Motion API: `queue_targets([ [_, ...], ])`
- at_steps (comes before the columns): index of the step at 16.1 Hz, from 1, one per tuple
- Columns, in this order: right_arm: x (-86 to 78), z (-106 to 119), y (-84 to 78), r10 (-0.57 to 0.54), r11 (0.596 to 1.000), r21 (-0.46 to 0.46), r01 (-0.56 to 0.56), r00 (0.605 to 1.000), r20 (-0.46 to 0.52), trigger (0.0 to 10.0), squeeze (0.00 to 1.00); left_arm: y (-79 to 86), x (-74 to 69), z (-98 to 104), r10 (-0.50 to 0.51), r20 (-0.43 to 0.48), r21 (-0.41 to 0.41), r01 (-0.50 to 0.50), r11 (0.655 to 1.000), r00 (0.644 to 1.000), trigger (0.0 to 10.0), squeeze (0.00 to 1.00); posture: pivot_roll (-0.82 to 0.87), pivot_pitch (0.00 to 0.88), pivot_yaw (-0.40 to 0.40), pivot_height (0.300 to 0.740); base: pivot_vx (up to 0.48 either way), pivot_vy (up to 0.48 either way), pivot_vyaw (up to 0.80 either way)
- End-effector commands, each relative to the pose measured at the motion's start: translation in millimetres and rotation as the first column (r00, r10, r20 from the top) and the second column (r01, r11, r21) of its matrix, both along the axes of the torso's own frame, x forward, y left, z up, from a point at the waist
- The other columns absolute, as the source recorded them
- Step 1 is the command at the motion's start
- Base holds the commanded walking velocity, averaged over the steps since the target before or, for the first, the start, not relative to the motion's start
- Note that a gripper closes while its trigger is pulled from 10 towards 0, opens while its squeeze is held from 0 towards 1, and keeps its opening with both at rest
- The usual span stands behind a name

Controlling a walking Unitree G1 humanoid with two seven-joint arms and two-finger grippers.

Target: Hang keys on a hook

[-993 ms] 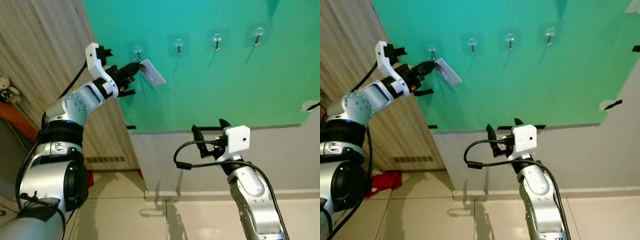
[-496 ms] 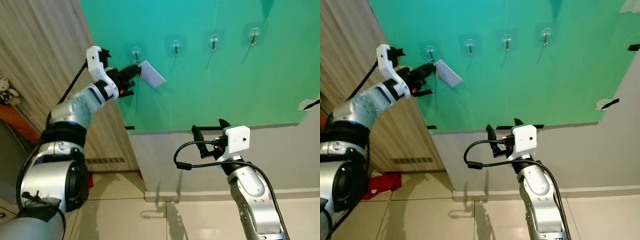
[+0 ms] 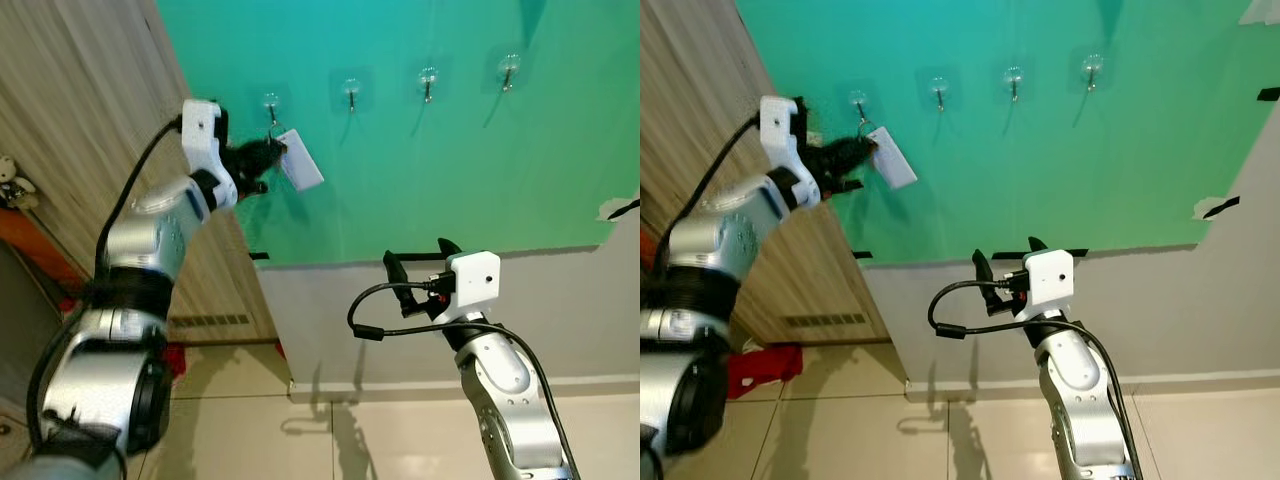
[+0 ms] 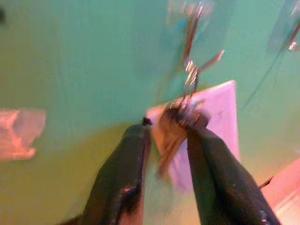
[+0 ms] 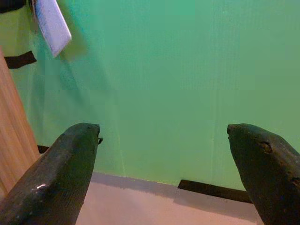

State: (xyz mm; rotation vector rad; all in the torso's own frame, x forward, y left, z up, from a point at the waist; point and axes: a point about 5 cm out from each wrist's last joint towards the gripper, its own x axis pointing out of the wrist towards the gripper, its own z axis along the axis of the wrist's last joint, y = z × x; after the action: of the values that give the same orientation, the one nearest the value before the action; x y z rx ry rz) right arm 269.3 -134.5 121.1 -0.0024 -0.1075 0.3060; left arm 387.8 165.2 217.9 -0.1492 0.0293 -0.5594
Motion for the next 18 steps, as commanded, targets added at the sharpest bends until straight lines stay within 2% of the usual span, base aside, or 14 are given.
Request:
queue_targets([
  [1, -1.3, -0.5, 3.5, 0.017, 1.0, 0.009, -0.017, 1.0, -0.005, 10.0, 0.0, 2.7, -1.2, 5.6, 0.011, 0.021, 0.035, -0.012, 0.999, 1.0, 10.0, 1.0, -0.16, 0.0, 0.148, 0.74, 0.0, 0.0, 0.0],
  [3, -2.8, -1.5, 2.8, 0.018, 1.0, 0.005, -0.018, 1.0, -0.006, 10.0, 0.0, 3.4, -14.9, 6.1, 0.002, 0.044, 0.084, -0.006, 0.996, 0.999, 10.0, 1.0, -0.16, 0.0, 0.147, 0.74, 0.0, 0.0, 0.0],
  [4, -3.4, -3.5, -0.2, 0.011, 1.0, -0.001, -0.011, 1.0, -0.014, 10.0, 0.0, 3.2, -39.3, 2.3, -0.009, 0.094, 0.219, -0.012, 0.976, 0.996, 10.0, 1.0, -0.15, 0.0, 0.143, 0.74, 0.0, 0.0, 0.0],
  [5, -3.4, -3.7, -1.4, 0.007, 1.0, -0.001, -0.007, 1.0, -0.015, 10.0, 0.0, 3.0, -46.2, -0.1, -0.006, 0.105, 0.244, -0.02, 0.97, 0.994, 10.0, 1.0, -0.15, 0.0, 0.142, 0.74, 0.0, 0.0, 0.0],
  [6, -2.9, -3.4, -7.0, -0.022, 1.0, 0.012, 0.022, 1.0, -0.018, 10.0, 0.0, 2.6, -64.8, -7.2, 0.021, 0.15, 0.293, -0.065, 0.954, 0.988, 10.0, 1.0, -0.13, 0.0, 0.133, 0.74, 0.0, 0.0, 0.0],
  [8, -1.1, -4.0, -18.7, -0.093, 0.992, 0.085, 0.096, 0.995, -0.043, 10.0, 0.0, 2.3, -86.0, -23.2, 0.082, 0.182, 0.275, -0.131, 0.952, 0.98, 10.0, 1.0, -0.13, 0.0, 0.122, 0.74, 0.0, 0.0, 0.0],
  [9, -0.7, -3.5, -24.7, -0.119, 0.99, 0.071, 0.122, 0.992, -0.041, 10.0, 0.0, 5.2, -97.7, -36.7, 0.152, 0.148, 0.216, -0.182, 0.959, 0.977, 10.0, 1.0, -0.12, 0.0, 0.114, 0.74, 0.0, 0.0, 0.0],
  [11, -0.6, -4.8, -30.8, -0.125, 0.992, 0.017, 0.126, 0.991, -0.04, 10.0, 0.0, 22.6, -121.9, -72.5, 0.367, 0.099, 0.119, -0.377, 0.919, 0.925, 10.0, 1.0, -0.12, 0.0, 0.074, 0.74, 0.0, 0.0, 0.0],
  [13, 0.5, -7.7, -31.7, -0.102, 0.995, -0.023, 0.101, 0.994, -0.046, 10.0, 0.0, 23.7, -137.2, -95.5, 0.426, 0.063, 0.158, -0.431, 0.889, 0.902, 10.0, 1.0, -0.11, 0.0, 0.026, 0.74, 0.0, 0.0, 0.0],
  [14, 2.2, -9.2, -32.8, -0.094, 0.995, -0.036, 0.092, 0.994, -0.053, 10.0, 0.0, 24.3, -145.8, -97.2, 0.461, 0.111, 0.226, -0.474, 0.851, 0.88, 10.0, 1.0, -0.1, 0.0, 0.014, 0.74, 0.0, 0.0, 0.0],
  [15, 3.1, -9.8, -32.6, -0.09, 0.995, -0.047, 0.087, 0.995, -0.053, 10.0, 0.0, 26.5, -149.2, -98.3, 0.484, 0.111, 0.231, -0.497, 0.837, 0.868, 10.0, 1.0, -0.1, 0.0, 0.011, 0.74, 0.0, 0.0, 0.0],
  [16, 4.5, -11.0, -33.5, -0.091, 0.994, -0.06, 0.088, 0.995, -0.05, 10.0, 0.0, 25.9, -169.9, -107.3, 0.525, 0.044, 0.226, -0.52, 0.824, 0.85, 10.0, 1.0, -0.1, 0.0, 0.009, 0.74, 0.0, 0.0, 0.0],
  [17, 3.9, -11.1, -34.2, -0.094, 0.994, -0.062, 0.091, 0.994, -0.047, 10.0, 0.0, 22.0, -179.3, -111.9, 0.517, 0.028, 0.236, -0.509, 0.828, 0.855, 10.0, 1.0, -0.09, 0.0, 0.009, 0.74, 0.0, 0.0, 0.0],
  [18, 2.3, -13.8, -35.2, -0.106, 0.993, -0.057, 0.103, 0.993, -0.058, 10.0, 0.0, 23.2, -181.0, -116.6, 0.539, -0.003, 0.213, -0.527, 0.823, 0.842, 10.0, 1.0, -0.08, 0.0, -0.001, 0.74, 0.0, 0.0, 0.0],
])
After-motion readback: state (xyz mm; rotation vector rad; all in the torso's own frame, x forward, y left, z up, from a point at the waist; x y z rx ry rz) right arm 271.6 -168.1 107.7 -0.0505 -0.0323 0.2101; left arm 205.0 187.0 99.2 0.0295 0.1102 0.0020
